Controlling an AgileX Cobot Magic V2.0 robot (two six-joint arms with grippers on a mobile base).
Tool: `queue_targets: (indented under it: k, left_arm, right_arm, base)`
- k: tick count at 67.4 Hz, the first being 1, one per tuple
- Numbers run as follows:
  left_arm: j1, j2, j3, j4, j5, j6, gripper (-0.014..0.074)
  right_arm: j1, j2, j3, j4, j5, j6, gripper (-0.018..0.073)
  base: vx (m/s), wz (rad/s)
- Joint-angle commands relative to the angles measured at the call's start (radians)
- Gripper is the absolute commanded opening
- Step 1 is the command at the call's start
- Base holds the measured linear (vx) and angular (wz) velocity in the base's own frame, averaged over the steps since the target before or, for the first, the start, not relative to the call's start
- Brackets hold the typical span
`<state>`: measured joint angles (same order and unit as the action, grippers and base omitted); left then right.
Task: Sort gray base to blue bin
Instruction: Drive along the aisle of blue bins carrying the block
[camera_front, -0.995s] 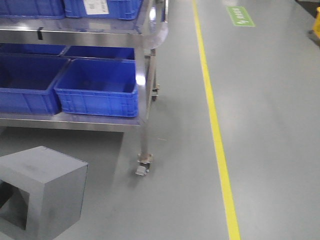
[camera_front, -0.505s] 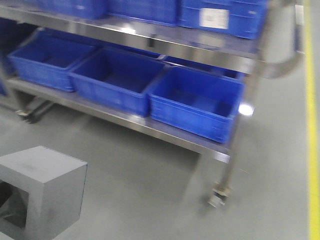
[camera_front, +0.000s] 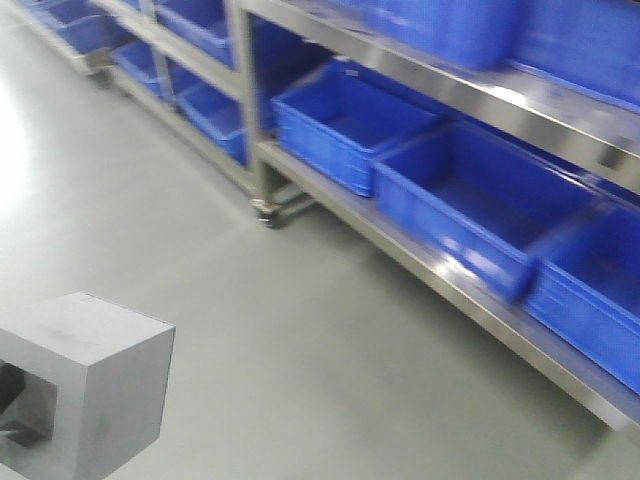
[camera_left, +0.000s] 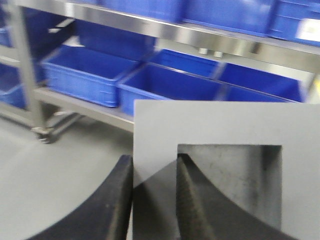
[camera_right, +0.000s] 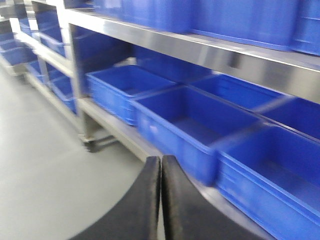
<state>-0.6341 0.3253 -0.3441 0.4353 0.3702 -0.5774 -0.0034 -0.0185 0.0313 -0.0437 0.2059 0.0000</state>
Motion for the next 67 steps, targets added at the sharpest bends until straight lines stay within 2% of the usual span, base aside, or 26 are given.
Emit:
queue_targets:
  k: [1, 41, 67]
  left_arm:
    - [-0.006, 0.005, -0.032, 0.007, -0.094, -0.004, -0.0007]
    - [-0.006, 0.005, -0.032, 0.007, -0.094, -0.004, -0.0007]
    - [-0.006, 0.005, -0.032, 0.007, -0.094, -0.004, -0.0007]
  right_arm:
    - [-0.002, -0.007, 0.006, -0.009, -0.080, -0.012, -0.0005]
    - [-0.002, -0.007, 0.006, -0.009, -0.080, -0.012, -0.0005]
    - [-0.002, -0.007, 0.006, -0.009, -0.079, -0.012, -0.0005]
  base:
    - [0.27, 0.72]
    - [0.31, 0.66]
    - [0.42, 0.42]
